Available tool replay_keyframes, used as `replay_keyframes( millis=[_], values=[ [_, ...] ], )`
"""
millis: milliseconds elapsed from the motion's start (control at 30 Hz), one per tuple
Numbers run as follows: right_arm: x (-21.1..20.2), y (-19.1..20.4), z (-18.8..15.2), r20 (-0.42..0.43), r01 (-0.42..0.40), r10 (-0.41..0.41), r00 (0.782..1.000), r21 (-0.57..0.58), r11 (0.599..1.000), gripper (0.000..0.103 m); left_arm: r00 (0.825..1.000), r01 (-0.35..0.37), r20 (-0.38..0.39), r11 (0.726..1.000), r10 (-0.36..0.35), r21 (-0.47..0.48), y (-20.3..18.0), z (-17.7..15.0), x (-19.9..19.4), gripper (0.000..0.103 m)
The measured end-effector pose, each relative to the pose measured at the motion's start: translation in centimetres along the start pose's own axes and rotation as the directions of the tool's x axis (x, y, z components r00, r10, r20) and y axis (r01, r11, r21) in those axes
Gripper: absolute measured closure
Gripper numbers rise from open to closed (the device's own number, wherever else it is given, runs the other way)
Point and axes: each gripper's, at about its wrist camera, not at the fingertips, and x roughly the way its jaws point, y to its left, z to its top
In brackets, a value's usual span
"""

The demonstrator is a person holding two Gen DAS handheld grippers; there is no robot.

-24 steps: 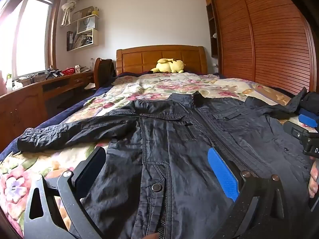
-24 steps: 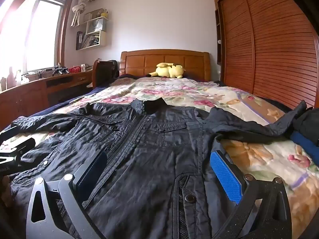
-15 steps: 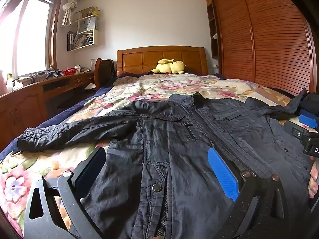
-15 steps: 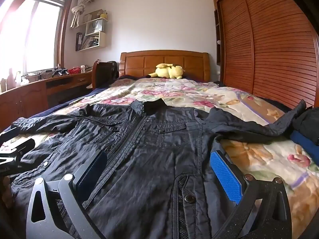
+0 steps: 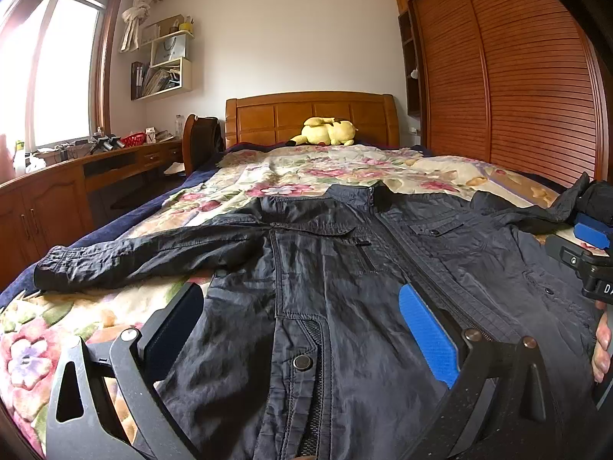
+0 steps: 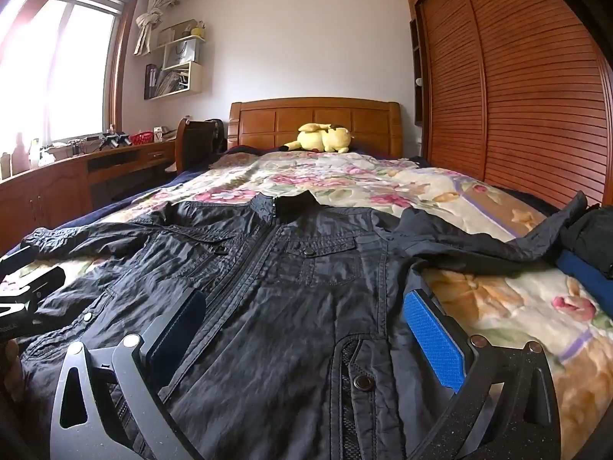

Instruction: Fold large clothes

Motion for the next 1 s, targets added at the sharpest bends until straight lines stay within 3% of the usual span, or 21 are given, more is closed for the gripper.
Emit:
replay_keyframes(
  millis=[1000],
  values=[
    [0.3, -0.1, 0.0, 0.005, 0.0, 0.0, 1.0, 0.006, 1.0, 0.0, 1.0, -0.004, 0.014, 1.0, 0.004, -0.006, -0.1, 1.1, -1.2, 0.001]
  ],
)
